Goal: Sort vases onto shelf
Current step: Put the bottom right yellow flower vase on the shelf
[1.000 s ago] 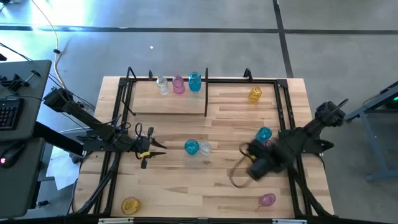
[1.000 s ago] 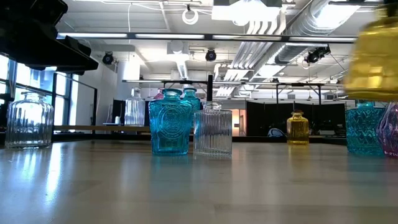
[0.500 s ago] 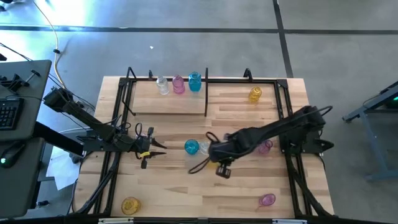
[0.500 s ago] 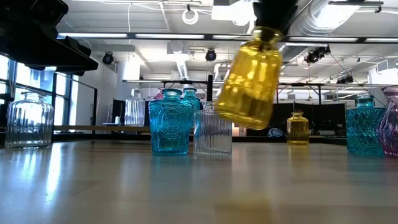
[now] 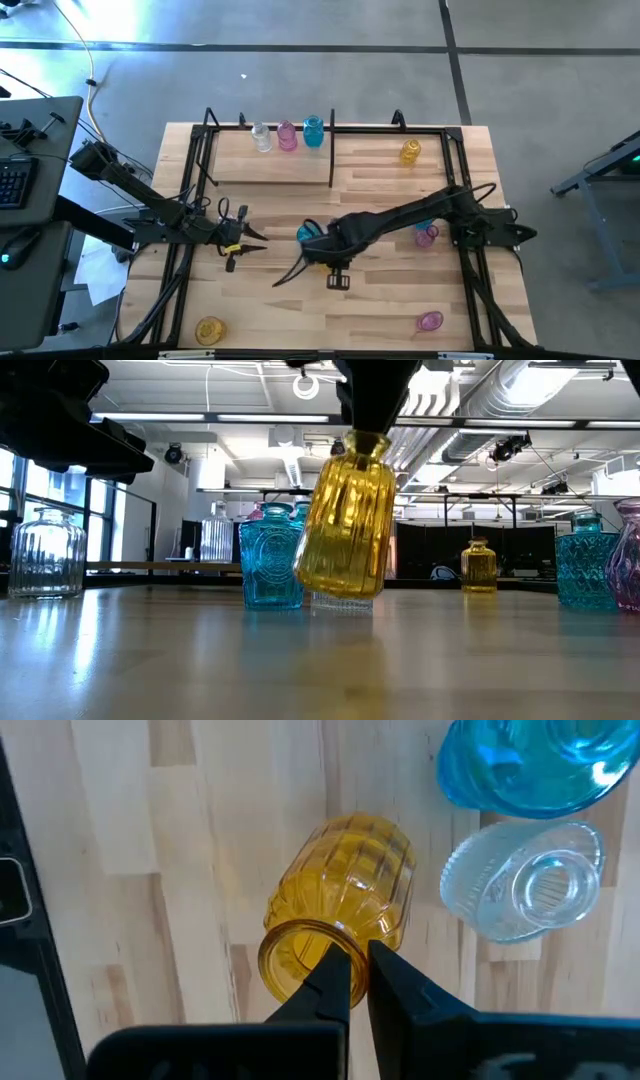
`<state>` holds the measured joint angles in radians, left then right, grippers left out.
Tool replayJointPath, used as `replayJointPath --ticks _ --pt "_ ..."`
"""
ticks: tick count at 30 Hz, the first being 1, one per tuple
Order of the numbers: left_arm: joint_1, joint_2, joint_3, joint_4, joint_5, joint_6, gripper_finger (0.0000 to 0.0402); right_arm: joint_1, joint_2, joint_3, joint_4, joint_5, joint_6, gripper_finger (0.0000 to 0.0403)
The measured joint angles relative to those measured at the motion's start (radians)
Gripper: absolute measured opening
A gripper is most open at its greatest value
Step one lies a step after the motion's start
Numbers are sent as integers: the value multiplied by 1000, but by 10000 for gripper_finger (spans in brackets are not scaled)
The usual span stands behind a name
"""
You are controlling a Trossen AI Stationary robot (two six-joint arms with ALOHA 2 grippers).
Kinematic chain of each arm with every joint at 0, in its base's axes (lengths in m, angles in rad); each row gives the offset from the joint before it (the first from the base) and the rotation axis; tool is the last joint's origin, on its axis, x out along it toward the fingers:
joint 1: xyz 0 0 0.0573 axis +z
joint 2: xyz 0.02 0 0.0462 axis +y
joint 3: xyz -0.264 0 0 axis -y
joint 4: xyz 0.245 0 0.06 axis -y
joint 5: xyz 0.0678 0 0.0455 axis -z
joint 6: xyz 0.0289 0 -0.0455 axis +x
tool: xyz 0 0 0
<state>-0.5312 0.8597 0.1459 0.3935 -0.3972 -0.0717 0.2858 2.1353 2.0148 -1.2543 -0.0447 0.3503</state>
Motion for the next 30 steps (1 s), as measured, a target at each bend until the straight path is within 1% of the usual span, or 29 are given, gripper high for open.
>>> replayJointPath --ticks 5,10,14,23,30 --pt "0 0 0 0 1 -14 92 -19 16 0 -6 -31 -16 0" --pt "0 0 0 4 1 -20 92 -30 15 0 -5 -38 -18 0" --pt "0 0 0 14 1 -22 92 -32 24 0 -2 -70 -19 0" --pt "0 0 0 16 3 -22 92 -37 34 0 9 -83 -16 0" --pt "0 0 0 16 24 -23 92 -42 34 0 16 -69 -16 23"
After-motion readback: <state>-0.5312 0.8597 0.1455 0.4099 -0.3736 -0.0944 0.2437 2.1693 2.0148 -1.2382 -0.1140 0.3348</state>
